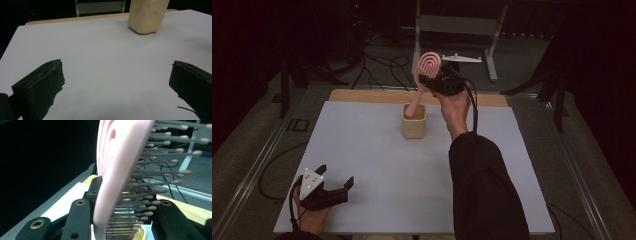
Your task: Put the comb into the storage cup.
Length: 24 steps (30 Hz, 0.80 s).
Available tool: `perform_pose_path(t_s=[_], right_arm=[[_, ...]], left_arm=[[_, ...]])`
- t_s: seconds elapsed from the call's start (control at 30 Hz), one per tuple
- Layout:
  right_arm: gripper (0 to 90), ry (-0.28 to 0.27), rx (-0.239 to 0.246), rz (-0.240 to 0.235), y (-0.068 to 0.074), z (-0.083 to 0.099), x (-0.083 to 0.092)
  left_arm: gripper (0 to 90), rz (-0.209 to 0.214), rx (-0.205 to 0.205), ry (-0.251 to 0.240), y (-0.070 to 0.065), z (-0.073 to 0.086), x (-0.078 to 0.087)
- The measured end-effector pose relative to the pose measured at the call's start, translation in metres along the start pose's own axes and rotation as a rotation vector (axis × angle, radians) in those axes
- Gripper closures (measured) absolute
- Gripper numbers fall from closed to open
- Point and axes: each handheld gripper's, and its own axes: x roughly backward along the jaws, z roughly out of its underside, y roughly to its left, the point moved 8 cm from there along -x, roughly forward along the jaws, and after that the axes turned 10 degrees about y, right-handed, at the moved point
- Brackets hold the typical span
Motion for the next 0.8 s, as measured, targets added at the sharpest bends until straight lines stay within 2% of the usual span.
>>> perform_pose_path(t_s=[0.8], right_arm=[[63.6, -0.016, -0.020, 0.025, -0.0092, 0.0041, -0.0063]], left_arm=[[0.0, -0.001, -0.003, 0.000, 0.0001, 0.0001, 0.0000]])
